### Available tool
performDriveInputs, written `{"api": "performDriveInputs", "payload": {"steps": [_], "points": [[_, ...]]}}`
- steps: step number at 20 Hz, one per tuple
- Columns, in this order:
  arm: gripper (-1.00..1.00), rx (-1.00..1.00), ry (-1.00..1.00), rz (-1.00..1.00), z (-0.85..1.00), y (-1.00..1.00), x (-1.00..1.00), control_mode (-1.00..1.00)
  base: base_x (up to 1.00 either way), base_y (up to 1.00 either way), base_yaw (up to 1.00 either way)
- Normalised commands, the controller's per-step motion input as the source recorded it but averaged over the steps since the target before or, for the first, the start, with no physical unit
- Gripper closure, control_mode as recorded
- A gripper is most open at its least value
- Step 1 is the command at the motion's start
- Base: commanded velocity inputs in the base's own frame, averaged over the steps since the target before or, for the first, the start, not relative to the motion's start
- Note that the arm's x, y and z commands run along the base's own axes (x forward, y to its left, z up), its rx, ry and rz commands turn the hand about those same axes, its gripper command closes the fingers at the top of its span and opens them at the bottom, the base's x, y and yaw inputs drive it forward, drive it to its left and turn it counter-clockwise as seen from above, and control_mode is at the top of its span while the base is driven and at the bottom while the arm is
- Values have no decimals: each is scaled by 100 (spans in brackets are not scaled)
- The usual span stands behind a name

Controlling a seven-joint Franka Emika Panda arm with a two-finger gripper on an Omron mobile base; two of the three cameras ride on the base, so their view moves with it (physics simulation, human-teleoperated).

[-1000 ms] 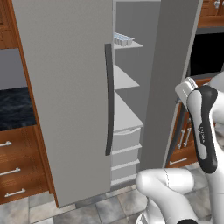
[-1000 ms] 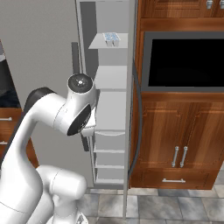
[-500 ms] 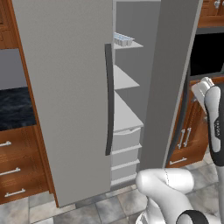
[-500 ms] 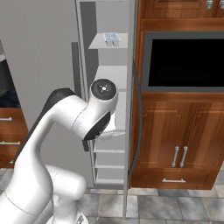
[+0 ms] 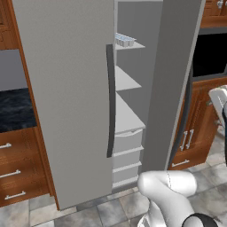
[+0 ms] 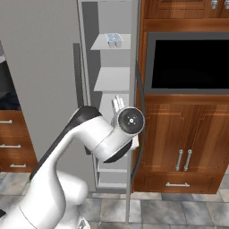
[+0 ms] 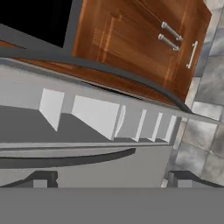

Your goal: The ice cube tray has been filled with water. Take the tray and place it in the freezer to make ice. Close the freezer door after placing the tray.

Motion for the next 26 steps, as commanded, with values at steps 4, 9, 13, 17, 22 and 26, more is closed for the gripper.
{"api": "performDriveInputs", "payload": {"steps": [4,9,13,17,22,26], "points": [[-100,-1,-23,0,-44,-29,0,-100,0,0,0],[-100,3,-1,0,-19,-43,0,-100,0,0,0],[-100,12,0,1,-17,-77,0,-100,0,0,0],[-100,12,0,2,-13,-71,0,-100,0,0,0],[-100,8,0,0,-12,-63,10,-100,0,0,0],[-100,10,4,1,-43,-23,38,-100,0,0,0]]}}
